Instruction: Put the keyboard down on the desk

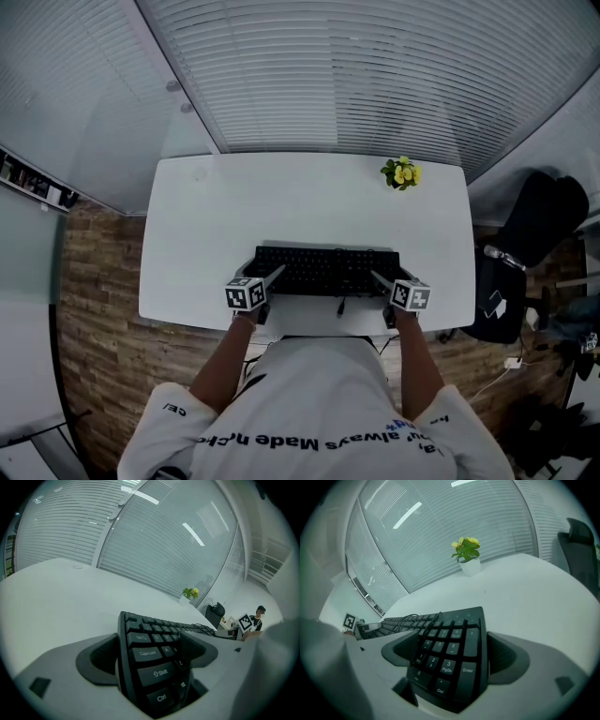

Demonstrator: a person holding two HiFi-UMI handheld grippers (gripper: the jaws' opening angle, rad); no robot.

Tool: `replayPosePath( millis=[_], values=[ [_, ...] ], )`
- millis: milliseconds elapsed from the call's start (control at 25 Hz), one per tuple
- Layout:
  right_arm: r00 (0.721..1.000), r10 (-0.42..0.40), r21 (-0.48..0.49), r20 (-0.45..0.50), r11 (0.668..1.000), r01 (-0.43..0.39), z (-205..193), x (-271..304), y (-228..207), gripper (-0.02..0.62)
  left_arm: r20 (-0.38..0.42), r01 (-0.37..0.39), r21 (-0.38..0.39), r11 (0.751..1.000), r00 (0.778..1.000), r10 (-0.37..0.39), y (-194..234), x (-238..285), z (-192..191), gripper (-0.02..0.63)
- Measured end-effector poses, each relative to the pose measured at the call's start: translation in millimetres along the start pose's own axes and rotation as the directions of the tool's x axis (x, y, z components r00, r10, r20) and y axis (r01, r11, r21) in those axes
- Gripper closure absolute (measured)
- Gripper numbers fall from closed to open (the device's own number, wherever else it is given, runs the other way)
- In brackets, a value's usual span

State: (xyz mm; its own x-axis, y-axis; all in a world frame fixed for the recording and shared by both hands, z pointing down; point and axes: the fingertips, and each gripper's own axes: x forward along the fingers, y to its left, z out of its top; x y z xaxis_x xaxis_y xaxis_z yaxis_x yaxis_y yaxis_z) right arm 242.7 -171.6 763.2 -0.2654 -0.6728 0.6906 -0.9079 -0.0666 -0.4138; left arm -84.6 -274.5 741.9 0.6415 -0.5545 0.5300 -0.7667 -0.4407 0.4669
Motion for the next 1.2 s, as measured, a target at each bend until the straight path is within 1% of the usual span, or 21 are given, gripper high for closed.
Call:
replayPosePath(
  millis=[240,360,440,680,920,1080,1200],
  values=[
    [0.999,-0.054,-0.007,0.002,0.999,0.054,-1,-2,-4,0.132,-0.007,-0.033,0.016,0.999,0.999,0.033,0,1,-3,0.195],
    [0.997,-0.081,-0.047,-0.011,0.996,0.08,-3,-1,-3,0.128,-0.036,-0.071,0.075,0.995,0.997,0.074,2,3,-9,0.196],
    [0.995,-0.094,-0.057,-0.017,0.994,0.093,-7,-1,-5,0.12,-0.048,-0.079,0.1,0.992,0.995,0.085,1,4,-12,0.196],
    [0.993,-0.117,-0.061,-0.007,0.991,0.116,-9,-3,-5,0.12,-0.056,-0.101,0.115,0.988,0.993,0.108,2,5,-13,0.196],
    [0.989,-0.15,-0.082,0.003,0.985,0.149,-10,-2,-5,0.12,-0.051,-0.155,0.156,0.976,0.985,0.164,2,4,-15,0.198],
    [0.984,-0.18,-0.119,0.01,0.976,0.18,-10,-3,-7,0.12,-0.046,-0.161,0.169,0.972,0.984,0.171,0,3,-14,0.198],
    [0.983,-0.181,-0.137,0.008,0.974,0.18,-16,3,-11,0.12,-0.042,-0.16,0.169,0.972,0.985,0.17,0,3,-14,0.198]
  ],
)
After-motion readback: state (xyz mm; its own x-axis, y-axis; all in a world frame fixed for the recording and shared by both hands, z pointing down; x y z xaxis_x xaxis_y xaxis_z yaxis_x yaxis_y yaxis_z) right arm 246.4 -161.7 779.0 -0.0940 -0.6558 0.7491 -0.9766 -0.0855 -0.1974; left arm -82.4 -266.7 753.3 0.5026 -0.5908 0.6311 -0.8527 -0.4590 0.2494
